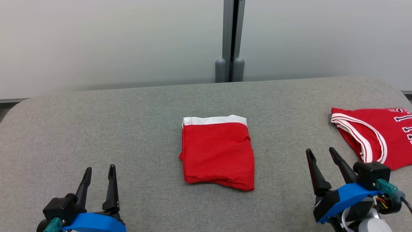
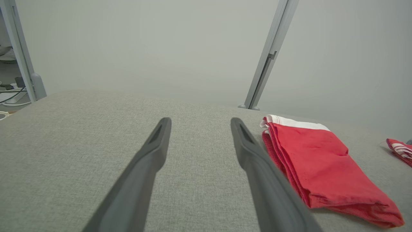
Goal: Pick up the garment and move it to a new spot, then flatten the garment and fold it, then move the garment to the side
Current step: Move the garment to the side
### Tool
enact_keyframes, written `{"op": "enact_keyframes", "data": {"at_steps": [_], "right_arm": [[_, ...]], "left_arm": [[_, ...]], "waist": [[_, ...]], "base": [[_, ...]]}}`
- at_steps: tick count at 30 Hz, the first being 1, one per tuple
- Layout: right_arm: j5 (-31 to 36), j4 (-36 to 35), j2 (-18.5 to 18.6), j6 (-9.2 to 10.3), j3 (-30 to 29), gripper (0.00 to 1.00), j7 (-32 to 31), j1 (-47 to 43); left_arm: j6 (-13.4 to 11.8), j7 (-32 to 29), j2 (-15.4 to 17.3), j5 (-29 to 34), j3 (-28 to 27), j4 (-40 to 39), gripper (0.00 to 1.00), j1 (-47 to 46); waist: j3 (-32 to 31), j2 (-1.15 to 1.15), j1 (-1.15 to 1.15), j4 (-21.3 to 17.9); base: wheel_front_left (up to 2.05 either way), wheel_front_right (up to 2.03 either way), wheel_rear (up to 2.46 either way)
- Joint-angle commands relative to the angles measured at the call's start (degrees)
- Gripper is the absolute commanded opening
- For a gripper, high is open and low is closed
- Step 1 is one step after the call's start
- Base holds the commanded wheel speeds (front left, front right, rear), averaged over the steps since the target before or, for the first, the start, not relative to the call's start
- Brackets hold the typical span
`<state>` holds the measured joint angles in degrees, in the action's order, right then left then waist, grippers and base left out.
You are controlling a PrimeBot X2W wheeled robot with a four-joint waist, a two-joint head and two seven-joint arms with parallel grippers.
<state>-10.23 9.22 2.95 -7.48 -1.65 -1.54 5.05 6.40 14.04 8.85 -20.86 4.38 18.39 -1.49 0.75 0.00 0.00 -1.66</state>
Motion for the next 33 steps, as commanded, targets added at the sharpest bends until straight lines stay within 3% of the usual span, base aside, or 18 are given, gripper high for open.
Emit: {"op": "enact_keyframes", "data": {"at_steps": [1,19,25,33], "right_arm": [[-0.39,-0.01,0.22,-0.03,0.03,1.0,-0.13,-0.72],[-2.19,-0.1,0.05,-0.03,0.73,1.0,-1.62,1.34],[-4.98,3.39,0.08,-0.03,4.07,1.0,-9.26,7.62],[-9.72,15.44,0.06,-0.03,6.19,1.0,-19.72,17.81]], "left_arm": [[-0.26,-0.08,0.25,-0.31,0.04,-0.26,1.0,0.3],[-1.01,0.2,0.53,-0.9,0.6,-2.13,1.0,1.0],[-1.06,0.17,0.47,-0.74,1.13,-2.94,1.0,-0.41],[-0.69,0.57,0.03,-0.59,2.22,-3.37,1.0,-2.46]], "waist": [[0.02,0.0,0.0,-0.01],[0.16,0.0,0.0,0.45],[1.48,0.0,0.0,1.37],[3.41,0.0,0.0,5.16]], "base": [[0.0,0.0,0.0],[0.0,0.0,0.0],[0.0,0.0,0.0],[0.0,0.0,0.0]]}}
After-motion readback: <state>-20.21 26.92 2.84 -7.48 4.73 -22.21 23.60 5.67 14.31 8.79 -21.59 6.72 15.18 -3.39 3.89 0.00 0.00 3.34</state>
